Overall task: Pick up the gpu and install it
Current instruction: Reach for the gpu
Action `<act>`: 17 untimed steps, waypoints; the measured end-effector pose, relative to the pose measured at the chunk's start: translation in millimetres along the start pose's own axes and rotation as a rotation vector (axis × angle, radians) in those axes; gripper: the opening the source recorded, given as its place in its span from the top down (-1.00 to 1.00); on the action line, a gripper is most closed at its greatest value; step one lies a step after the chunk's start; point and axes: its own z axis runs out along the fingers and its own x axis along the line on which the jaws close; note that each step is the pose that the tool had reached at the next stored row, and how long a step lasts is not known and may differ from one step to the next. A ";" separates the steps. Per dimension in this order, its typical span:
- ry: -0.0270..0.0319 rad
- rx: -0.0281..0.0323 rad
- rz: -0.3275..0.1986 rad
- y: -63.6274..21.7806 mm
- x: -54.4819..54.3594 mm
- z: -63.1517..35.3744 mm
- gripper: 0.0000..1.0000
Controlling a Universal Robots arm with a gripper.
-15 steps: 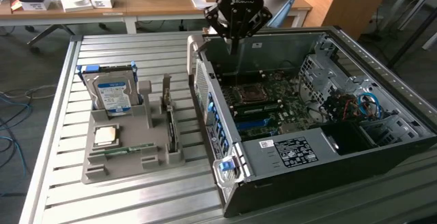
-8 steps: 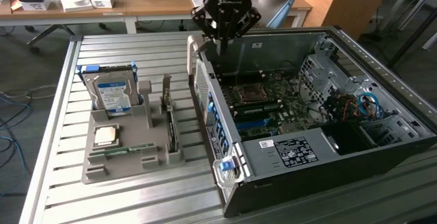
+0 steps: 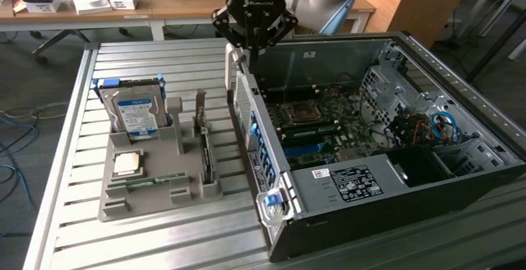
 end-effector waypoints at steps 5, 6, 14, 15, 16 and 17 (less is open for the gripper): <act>0.0000 0.0000 0.000 -1.2 17.1 0.1 0.79; -0.0001 -0.0001 0.000 -1.5 20.7 0.2 0.79; 0.0000 0.0000 0.000 -3.3 48.0 0.5 0.79; 0.0000 0.0000 0.000 -3.5 51.1 0.5 0.79; 0.0000 0.0000 0.000 -3.7 53.9 0.6 0.79; -0.0001 0.0000 0.000 -3.9 56.5 0.7 0.79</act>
